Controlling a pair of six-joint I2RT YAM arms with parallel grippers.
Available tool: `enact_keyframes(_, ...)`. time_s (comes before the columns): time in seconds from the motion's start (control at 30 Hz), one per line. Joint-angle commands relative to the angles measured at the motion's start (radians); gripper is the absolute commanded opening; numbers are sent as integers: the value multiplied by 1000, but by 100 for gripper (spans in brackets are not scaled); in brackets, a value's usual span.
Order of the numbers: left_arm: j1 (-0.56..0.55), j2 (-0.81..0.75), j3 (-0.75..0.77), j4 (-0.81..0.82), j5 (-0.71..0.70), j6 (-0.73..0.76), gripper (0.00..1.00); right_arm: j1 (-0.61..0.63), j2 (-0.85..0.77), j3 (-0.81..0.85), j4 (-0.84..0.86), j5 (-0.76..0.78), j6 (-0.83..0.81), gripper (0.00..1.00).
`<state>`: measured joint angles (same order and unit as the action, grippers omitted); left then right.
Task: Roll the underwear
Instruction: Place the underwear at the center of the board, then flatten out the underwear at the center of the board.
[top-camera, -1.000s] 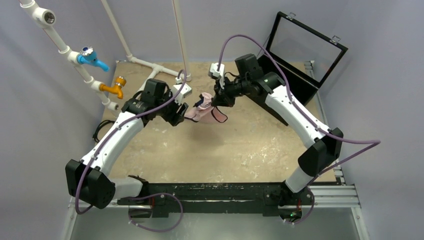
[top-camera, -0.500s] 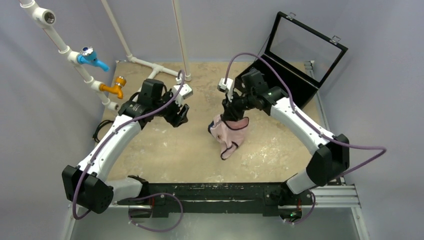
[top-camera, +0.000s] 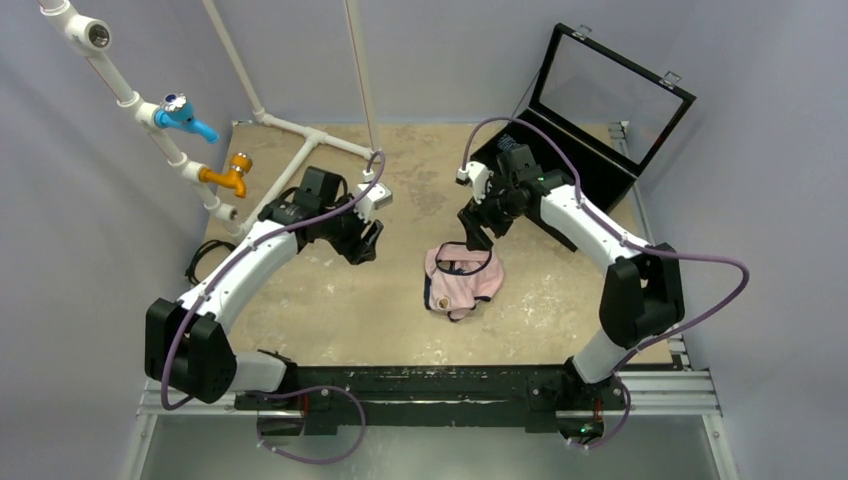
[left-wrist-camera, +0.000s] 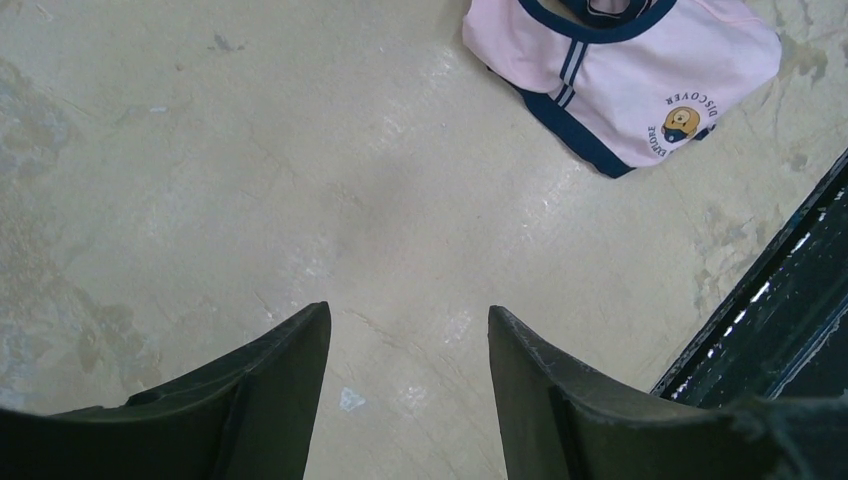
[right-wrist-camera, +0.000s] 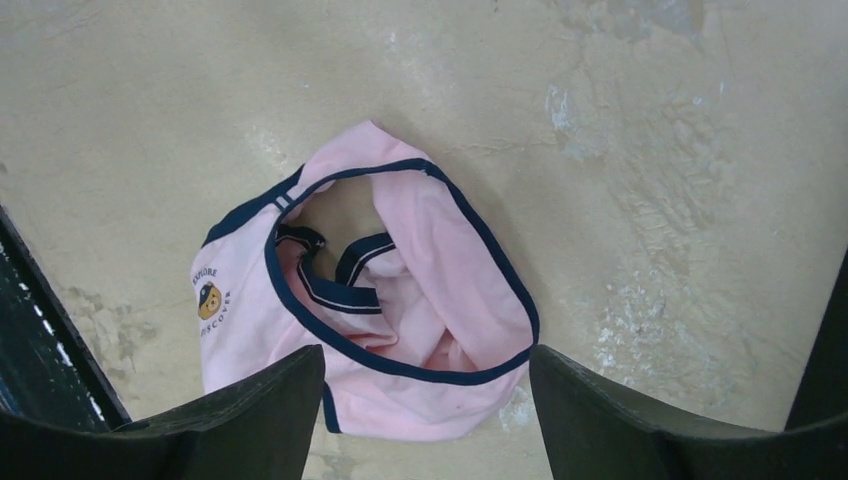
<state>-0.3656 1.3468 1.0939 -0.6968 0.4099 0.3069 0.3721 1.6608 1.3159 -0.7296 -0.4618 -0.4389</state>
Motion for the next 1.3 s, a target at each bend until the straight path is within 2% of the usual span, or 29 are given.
enact_keyframes(0.0, 7, -39, -27, 39, -18, 12, 58, 22, -41, -9, 39, 55, -52, 75)
enact_keyframes(0.3, 7, -85, -68, 49, -66, 5, 57, 142, 141, 73, 62, -98, 40, 73)
enact_keyframes(0.57, 7, -128, -96, 51, -97, 12, 57, 173, 226, 77, 69, -178, 67, 69)
enact_keyframes(0.67, 8, -125, -101, 64, -97, 8, 57, 175, 258, 97, 63, -226, 69, 52)
enact_keyframes(0.77, 7, -117, -109, 89, -94, -1, 57, 174, 250, 151, 37, -271, 51, 23)
enact_keyframes(0.87, 7, -103, -111, 125, -64, -14, 57, 173, 199, 212, -9, -315, 9, 2)
enact_keyframes(1.1, 8, -54, -58, 211, 45, -89, 57, 158, 60, 381, -156, -386, -49, 0)
enact_keyframes(1.27, 8, -3, 34, 241, 249, -190, 57, 159, -31, 367, -151, -406, -42, 0)
